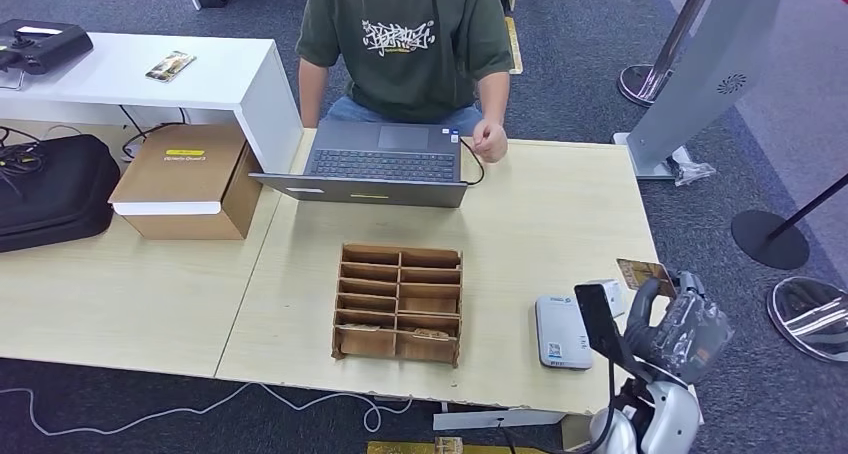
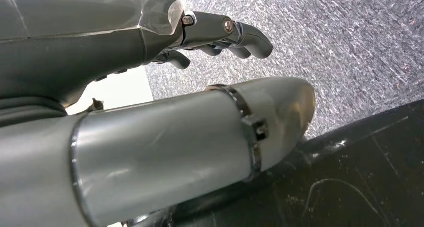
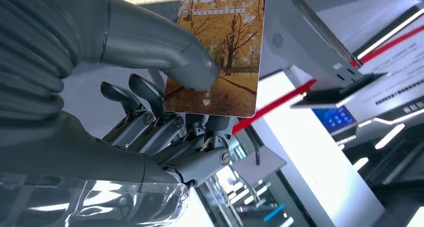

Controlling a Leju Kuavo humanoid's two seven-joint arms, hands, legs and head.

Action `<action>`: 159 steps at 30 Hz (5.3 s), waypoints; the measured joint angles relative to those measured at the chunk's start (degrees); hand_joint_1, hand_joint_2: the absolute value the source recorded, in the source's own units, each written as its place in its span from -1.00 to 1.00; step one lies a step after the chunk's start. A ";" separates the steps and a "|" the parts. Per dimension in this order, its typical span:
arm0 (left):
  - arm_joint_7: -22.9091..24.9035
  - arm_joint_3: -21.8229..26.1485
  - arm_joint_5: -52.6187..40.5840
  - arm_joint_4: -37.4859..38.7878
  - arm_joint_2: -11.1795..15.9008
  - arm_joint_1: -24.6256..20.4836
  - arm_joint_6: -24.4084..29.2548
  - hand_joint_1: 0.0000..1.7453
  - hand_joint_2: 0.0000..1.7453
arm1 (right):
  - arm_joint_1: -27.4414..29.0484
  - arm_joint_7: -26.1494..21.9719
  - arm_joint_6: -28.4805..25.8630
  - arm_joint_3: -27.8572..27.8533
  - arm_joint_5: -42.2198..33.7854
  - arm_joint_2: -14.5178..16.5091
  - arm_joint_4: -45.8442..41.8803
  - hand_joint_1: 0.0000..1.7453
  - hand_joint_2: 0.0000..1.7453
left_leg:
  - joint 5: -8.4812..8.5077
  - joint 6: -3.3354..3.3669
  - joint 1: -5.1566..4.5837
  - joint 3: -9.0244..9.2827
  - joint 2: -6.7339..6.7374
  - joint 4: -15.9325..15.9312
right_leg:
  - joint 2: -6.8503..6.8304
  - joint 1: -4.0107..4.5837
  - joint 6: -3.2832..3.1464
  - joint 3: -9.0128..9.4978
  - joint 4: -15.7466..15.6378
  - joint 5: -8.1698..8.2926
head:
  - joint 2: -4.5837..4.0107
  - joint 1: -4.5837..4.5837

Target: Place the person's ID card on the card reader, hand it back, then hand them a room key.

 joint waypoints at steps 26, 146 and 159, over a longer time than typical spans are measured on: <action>-0.33 0.00 0.08 0.00 0.02 -0.64 -2.13 -1.00 -1.00 | -2.55 -36.50 -3.53 -23.65 14.10 5.29 -12.88 1.00 1.00 | -0.09 -0.01 -0.01 -0.08 -0.13 0.00 | -0.10 -0.02 0.05 0.03 0.01 -0.10 | 0.00 0.02; -3.01 2.44 3.72 0.00 0.35 0.47 0.06 -1.00 -1.00 | -12.38 33.73 9.61 36.05 14.21 -33.56 -5.33 -1.00 1.00 | 0.21 0.06 -0.02 -0.46 -0.34 0.00 | -0.25 -0.03 0.05 -0.40 0.01 0.15 | 0.00 0.02; -3.02 2.91 5.81 0.00 0.60 0.56 -0.17 -1.00 -1.00 | -4.02 33.76 24.63 35.16 14.21 -36.57 -16.12 -1.00 1.00 | 0.16 0.06 -0.02 -0.46 -0.33 0.00 | -0.23 -0.03 0.06 -0.40 0.01 0.13 | 0.00 0.02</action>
